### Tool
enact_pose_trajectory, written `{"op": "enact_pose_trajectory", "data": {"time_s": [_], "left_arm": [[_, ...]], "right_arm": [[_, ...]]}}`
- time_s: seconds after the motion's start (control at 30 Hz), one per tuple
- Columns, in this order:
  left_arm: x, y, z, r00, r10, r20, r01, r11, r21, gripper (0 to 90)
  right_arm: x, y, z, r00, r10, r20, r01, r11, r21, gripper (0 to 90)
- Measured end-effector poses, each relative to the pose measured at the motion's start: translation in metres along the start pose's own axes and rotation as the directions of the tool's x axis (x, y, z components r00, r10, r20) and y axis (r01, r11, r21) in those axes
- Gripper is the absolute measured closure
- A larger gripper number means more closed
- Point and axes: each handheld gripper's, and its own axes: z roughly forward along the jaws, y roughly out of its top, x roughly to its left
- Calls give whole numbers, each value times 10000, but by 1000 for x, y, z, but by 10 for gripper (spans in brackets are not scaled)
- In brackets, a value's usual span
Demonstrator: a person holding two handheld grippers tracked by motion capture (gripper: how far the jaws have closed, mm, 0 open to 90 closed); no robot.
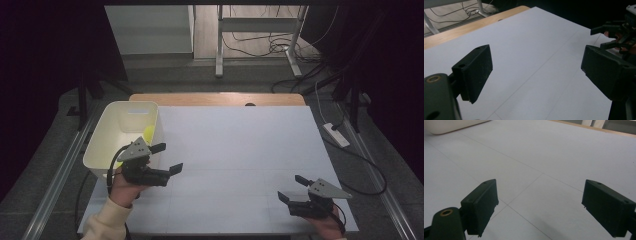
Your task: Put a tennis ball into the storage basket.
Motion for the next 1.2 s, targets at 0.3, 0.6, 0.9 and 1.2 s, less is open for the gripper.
{"op": "enact_pose_trajectory", "data": {"time_s": [0.3,0.6,0.9,1.2], "left_arm": [[-17,-17,9,9981,615,22,-615,9976,320,112],[-27,-37,19,9970,721,284,-732,9965,409,116],[-24,-56,32,9983,512,263,-529,9964,669,116],[-15,-77,43,9998,219,40,-222,9949,980,116]], "right_arm": [[0,0,0,10000,17,-26,-17,10000,-1,132],[0,0,0,10000,7,-30,-7,10000,13,132],[0,-1,0,10000,9,-44,-9,10000,23,132],[1,-1,0,10000,-2,-54,2,10000,32,132]]}}
